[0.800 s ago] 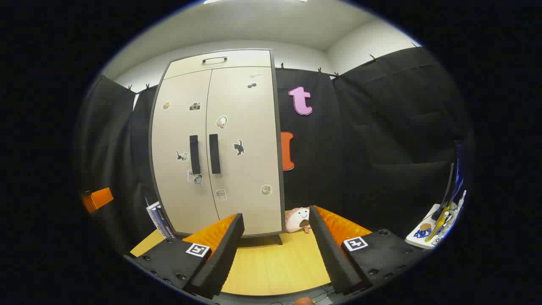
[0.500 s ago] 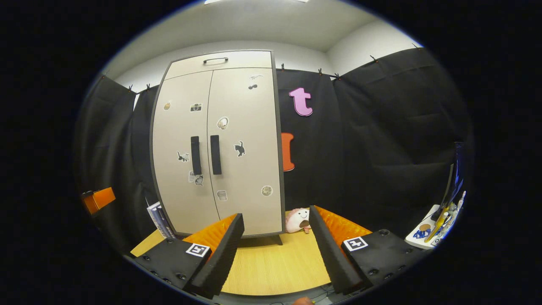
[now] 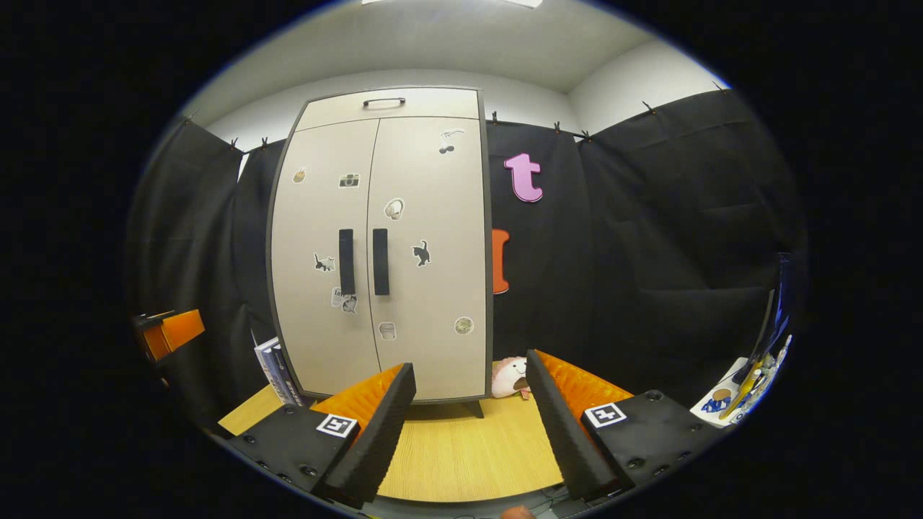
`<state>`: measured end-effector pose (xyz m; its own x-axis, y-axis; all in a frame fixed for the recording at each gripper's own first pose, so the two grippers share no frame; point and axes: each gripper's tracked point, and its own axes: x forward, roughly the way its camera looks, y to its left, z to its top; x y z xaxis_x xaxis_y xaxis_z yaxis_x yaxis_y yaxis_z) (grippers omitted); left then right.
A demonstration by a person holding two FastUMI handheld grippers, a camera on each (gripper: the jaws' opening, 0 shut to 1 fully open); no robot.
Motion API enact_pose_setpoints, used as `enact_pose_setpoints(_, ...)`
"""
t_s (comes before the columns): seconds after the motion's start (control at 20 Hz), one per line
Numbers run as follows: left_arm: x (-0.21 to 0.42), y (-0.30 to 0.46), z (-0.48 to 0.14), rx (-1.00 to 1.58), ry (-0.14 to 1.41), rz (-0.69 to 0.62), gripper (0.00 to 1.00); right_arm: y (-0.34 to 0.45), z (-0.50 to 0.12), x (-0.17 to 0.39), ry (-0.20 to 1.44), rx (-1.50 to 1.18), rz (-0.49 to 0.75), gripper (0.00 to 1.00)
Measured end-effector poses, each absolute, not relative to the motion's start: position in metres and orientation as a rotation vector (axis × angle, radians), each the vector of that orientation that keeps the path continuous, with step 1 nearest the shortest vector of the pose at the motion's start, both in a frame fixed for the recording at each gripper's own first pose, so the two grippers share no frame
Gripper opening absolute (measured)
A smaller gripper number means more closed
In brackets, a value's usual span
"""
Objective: Open the right door of the double-door shoe cabinet with the right hand, and open the left door with the left hand.
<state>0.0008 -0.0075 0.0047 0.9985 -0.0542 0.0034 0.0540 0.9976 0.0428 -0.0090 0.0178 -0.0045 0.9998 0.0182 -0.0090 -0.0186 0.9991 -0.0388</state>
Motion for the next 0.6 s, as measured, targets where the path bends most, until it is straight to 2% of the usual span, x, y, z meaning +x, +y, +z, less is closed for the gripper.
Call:
enact_pose_setpoints(0.4, 0.006, -0.016, 0.000, 0.045, -0.001, -0.080, 0.94, 0.027, -0.012, 0.000, 0.025, -0.056, 0.034, 0.99)
enact_pose_setpoints(0.6, 0.012, -0.015, -0.006, 0.029, 0.016, -0.087, 0.94, 0.043, -0.010, 0.023, 0.033, -0.059, 0.060, 0.99)
